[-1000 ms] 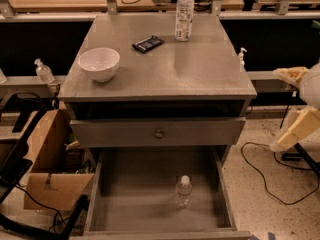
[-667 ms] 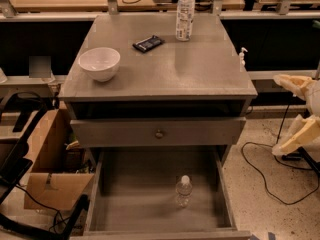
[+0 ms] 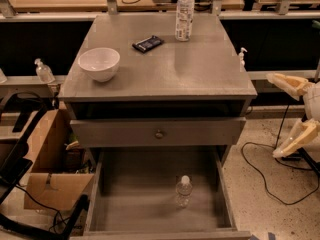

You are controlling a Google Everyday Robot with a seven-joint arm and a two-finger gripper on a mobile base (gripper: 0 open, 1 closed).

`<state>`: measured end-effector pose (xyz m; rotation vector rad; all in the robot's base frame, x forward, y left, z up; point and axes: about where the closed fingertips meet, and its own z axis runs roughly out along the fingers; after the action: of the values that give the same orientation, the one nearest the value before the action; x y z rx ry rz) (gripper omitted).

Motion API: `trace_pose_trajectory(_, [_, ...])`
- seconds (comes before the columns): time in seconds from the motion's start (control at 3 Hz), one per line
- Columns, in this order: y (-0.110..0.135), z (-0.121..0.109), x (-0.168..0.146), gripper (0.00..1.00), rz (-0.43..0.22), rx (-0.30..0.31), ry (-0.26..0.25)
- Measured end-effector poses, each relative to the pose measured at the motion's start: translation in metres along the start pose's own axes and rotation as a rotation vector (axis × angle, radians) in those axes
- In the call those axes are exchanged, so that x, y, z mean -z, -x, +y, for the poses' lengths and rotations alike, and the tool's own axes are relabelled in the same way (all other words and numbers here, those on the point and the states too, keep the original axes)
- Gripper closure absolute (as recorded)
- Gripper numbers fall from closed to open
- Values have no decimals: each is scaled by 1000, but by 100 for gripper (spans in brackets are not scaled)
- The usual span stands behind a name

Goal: Pick water bottle from middle drawer and place on counter

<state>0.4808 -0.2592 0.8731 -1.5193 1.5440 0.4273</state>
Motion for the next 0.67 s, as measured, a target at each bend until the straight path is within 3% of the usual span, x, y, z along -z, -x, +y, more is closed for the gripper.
trace_pose_trajectory(0.33, [-58, 28, -64, 0, -145, -138, 11])
trace_pose_trajectory(0.67, [-101, 47, -121, 0, -296, -158, -1])
